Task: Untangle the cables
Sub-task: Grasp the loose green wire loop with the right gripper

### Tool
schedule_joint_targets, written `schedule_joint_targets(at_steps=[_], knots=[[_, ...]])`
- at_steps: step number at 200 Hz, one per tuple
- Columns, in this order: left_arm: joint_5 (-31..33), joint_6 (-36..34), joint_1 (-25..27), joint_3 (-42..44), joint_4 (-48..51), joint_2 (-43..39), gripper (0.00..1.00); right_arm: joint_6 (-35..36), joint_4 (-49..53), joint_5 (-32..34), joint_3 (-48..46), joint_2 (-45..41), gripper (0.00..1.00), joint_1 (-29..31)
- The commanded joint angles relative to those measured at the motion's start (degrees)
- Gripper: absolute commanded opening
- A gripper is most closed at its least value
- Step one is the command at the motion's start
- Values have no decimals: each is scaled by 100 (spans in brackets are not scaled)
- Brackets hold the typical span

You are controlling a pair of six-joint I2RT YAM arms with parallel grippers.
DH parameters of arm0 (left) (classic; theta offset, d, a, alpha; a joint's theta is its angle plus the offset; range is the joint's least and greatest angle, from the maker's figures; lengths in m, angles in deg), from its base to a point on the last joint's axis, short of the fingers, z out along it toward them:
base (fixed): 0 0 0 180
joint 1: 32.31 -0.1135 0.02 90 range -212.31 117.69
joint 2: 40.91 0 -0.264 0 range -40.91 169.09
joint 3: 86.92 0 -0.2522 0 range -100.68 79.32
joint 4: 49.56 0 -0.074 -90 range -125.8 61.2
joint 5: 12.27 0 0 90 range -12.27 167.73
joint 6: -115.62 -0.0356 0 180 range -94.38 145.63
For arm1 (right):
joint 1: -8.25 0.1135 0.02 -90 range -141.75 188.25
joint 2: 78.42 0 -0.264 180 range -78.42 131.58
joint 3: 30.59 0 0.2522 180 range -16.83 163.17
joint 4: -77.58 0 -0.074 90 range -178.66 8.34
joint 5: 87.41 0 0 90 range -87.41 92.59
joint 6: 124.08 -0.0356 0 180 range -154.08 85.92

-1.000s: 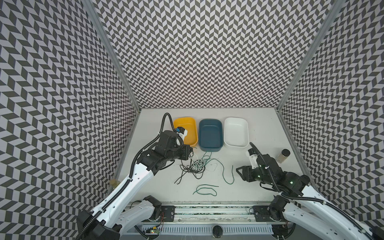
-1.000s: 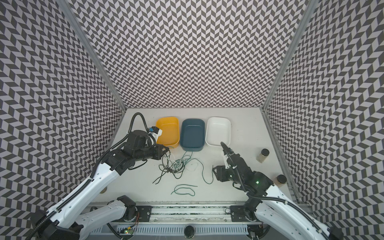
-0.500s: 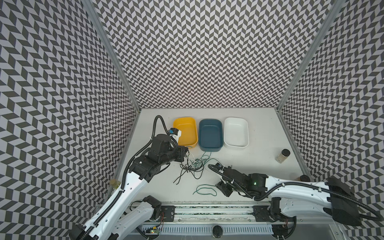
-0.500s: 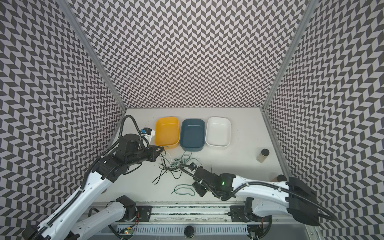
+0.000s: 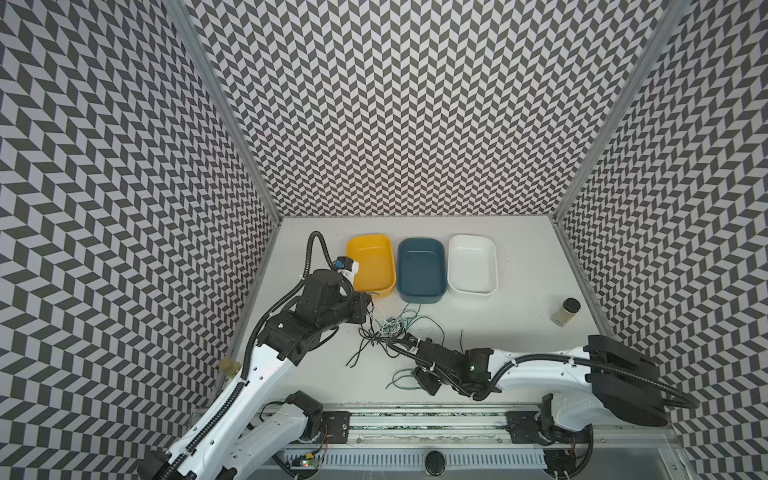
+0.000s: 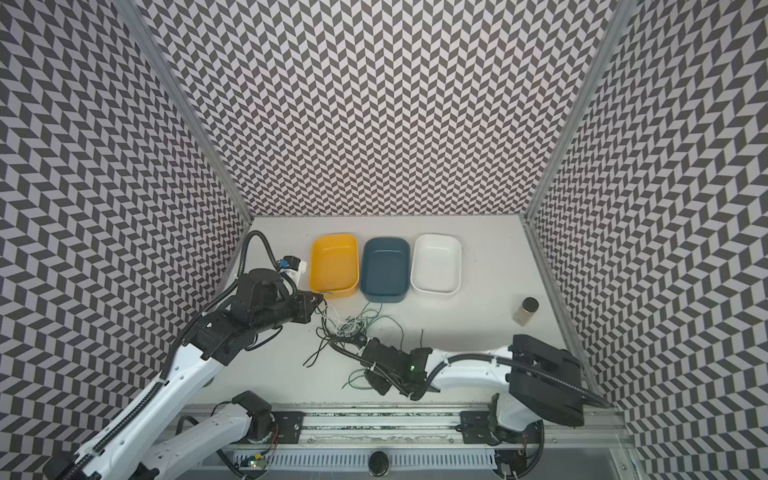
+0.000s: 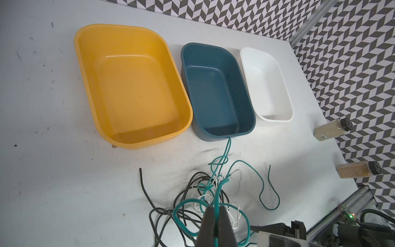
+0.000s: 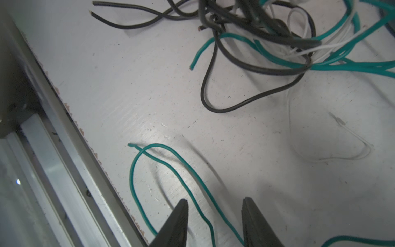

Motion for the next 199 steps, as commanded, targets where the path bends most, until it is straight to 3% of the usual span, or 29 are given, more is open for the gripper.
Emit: schedule_joint_targets(at_steps=[1, 75, 123, 150, 179, 199], knots=[[96, 30, -31, 5, 74, -114, 0, 102, -317, 58, 178, 218, 41, 32], [81, 39, -31, 13, 74, -157, 0, 79, -485, 239, 272, 732, 24, 32], [71, -5, -20, -7, 109, -163, 0, 50, -355, 459, 204, 623, 24, 24], [71, -19, -18, -10, 112, -157, 0, -11, -366, 645, 114, 561, 8, 23], [71, 11, 28, 35, 76, -127, 0, -65, -180, 933, 63, 359, 0, 16], [46, 95, 145, 41, 58, 21, 0, -117, -135, 1031, -89, -90, 0, -12]])
